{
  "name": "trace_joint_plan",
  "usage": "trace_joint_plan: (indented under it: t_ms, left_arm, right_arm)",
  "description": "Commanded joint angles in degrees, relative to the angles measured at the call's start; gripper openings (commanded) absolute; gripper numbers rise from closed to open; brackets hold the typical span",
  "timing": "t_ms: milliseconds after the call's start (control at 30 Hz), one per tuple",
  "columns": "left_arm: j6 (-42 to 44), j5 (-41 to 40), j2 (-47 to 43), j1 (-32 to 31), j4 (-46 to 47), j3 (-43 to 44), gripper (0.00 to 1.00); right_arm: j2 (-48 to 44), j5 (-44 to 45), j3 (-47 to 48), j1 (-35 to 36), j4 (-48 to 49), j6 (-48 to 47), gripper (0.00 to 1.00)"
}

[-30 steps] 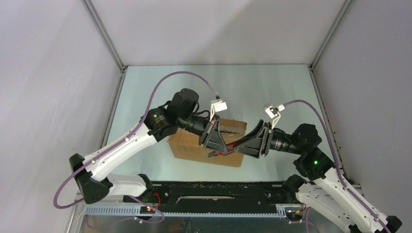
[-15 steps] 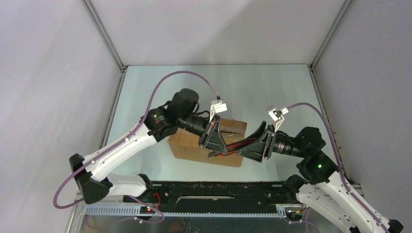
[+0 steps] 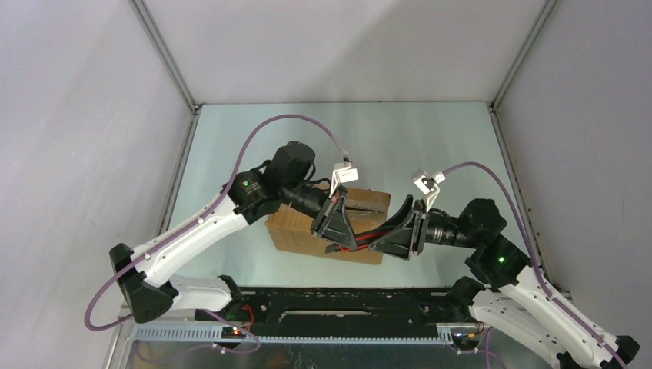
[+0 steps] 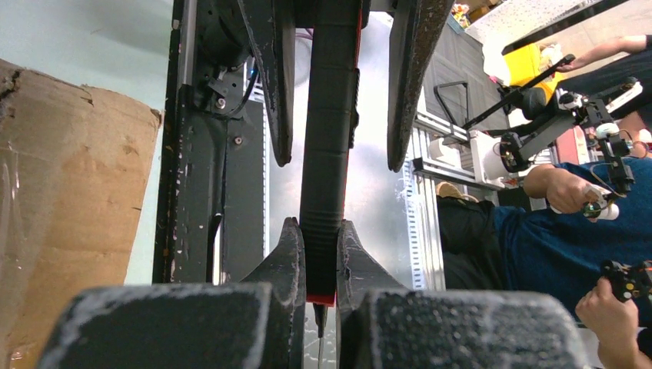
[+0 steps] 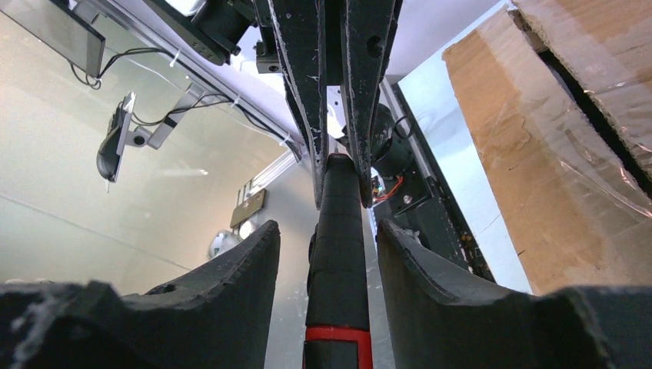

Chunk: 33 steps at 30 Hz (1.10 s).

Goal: Unpack the express box
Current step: Adjust the knife.

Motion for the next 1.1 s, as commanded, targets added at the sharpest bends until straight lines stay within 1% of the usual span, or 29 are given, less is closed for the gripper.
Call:
trace_joint_plan:
  t_ms: [0,133,200,233,300,367,467,533,567,600,633,800,867,967,1067]
  left_arm:
    - [1.6,3.3,0.1,-0.5,1.1,3.5,0.0]
    - [0.3,2.8,0.2,-0.6,2.6,3.3,0.0]
    - [-3.2,2.0,0.0,-0.5,5.5,2.2,0.0]
    - [-5.8,2.2,-0.1,-0.7,8.7,1.2,0.0]
    - [-9.3,1.5,-0.6,-0.8,13.1,-0.3,0.0]
    - [-10.9,0.9,-0.6,-0.8,14.9,-0.8,0.0]
    - [-15.7,-1.0,-0.6,-0.9,19.5,-2.3,0.0]
    - [-18.8,-3.2,-0.4,-1.0,21.7,-3.0,0.0]
    - [-21.5,-4.3,-0.4,-1.1,24.3,-3.9,0.0]
    - [-24.8,-5.0,-0.4,-1.3,29.2,-5.1,0.0]
    - [-27.3,-5.4,-0.3,-1.8,31.8,-6.1,0.0]
    - [-29.7,-12.8,-0.2,-2.1,30.2,-5.5,0.0]
    - [-33.5,-15.8,-0.4,-2.1,32.9,-6.5,0.0]
    - [-38.5,-18.9,0.3,-2.1,37.0,-7.9,0.0]
    - [-43.1,-21.7,0.5,-2.1,40.7,-9.6,0.0]
  right_arm:
    - [1.1,2.3,2.9,1.9,-1.3,-3.2,0.52]
    - [0.8,4.7,2.9,1.9,-0.9,-2.8,0.49]
    - [0.9,6.1,2.9,2.1,-0.6,-2.4,0.45]
    - [0.9,7.5,2.8,2.3,-0.7,-2.0,0.43]
    - [0.2,12.7,2.5,3.5,-0.9,-1.2,0.42]
    - [-0.9,18.6,1.5,4.8,0.3,-0.2,0.4]
    - [-2.4,24.0,-0.6,6.1,5.0,2.0,0.4]
    - [-2.7,27.3,-1.2,6.8,7.0,3.1,0.38]
    - [-2.8,29.0,-1.8,7.3,8.0,3.5,0.38]
    - [-2.9,30.9,-2.1,7.6,8.8,3.6,0.38]
    - [-2.9,32.6,-2.5,7.9,9.6,3.8,0.36]
    - [-2.6,37.0,-4.9,8.4,13.9,6.3,0.27]
    - [-2.6,38.1,-5.9,8.8,15.7,7.2,0.27]
    - [-2.6,40.3,-8.2,10.1,19.2,7.6,0.31]
    - [-3.2,43.7,-10.3,11.2,21.2,7.7,0.44]
